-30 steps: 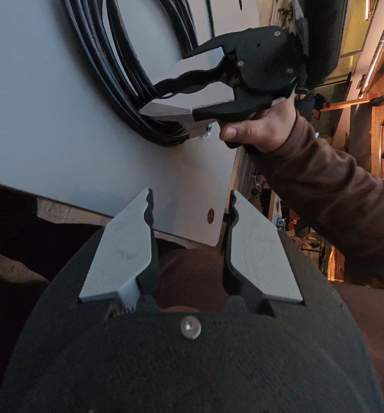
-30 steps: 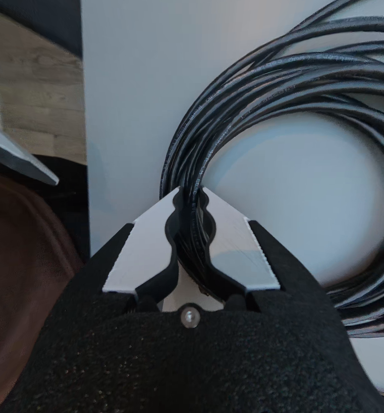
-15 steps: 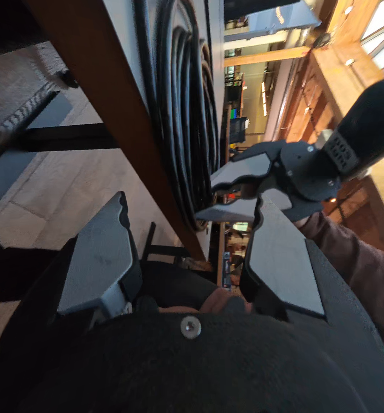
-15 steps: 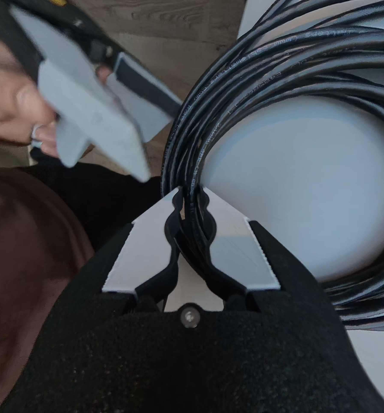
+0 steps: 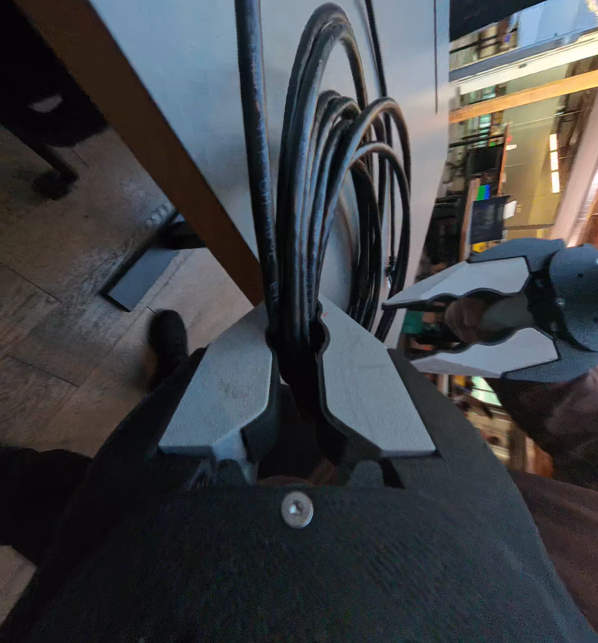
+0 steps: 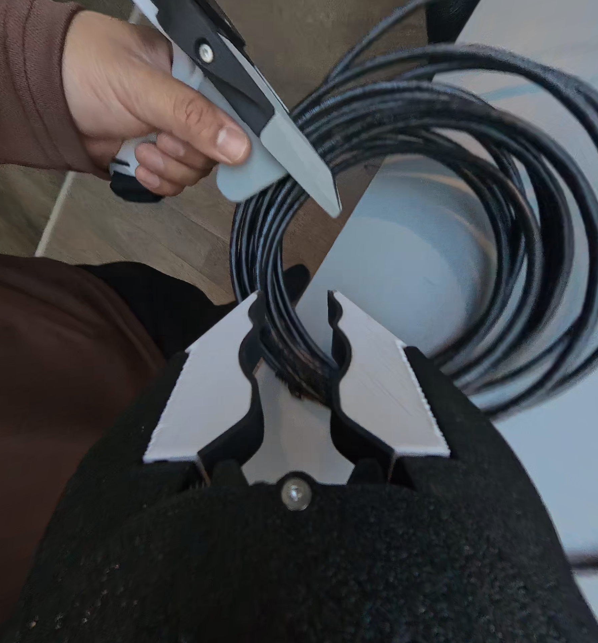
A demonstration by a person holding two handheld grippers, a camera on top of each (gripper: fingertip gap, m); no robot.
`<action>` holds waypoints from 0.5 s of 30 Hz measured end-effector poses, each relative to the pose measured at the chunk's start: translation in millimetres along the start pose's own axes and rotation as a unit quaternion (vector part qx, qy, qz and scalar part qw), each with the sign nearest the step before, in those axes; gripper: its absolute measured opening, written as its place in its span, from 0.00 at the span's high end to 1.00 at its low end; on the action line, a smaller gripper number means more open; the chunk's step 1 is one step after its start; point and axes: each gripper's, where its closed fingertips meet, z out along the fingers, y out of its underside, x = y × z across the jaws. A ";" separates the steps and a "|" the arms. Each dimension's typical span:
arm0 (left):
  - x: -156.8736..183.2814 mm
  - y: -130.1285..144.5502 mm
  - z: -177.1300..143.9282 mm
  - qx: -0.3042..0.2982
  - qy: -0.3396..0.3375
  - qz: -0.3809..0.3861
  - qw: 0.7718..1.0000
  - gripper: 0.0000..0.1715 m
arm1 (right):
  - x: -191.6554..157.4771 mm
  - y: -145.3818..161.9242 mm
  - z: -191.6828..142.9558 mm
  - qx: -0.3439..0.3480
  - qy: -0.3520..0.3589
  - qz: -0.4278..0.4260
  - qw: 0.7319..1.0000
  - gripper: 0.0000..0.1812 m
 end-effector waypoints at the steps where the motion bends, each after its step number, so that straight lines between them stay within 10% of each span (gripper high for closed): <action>1: 7.2 -3.4 -4.8 0.005 -0.034 0.030 0.999 0.93 | -0.5 5.2 -13.5 0.015 -0.009 -0.001 1.000 0.80; 6: 71.5 -42.4 -33.3 -0.026 -0.213 0.259 0.942 0.93 | 9.5 35.5 -74.9 0.067 -0.018 -0.019 0.997 0.80; 15: 254.4 -174.8 -95.2 -0.041 -0.428 0.615 0.661 0.94 | 67.7 -13.1 -230.0 0.169 0.136 -0.001 0.976 0.72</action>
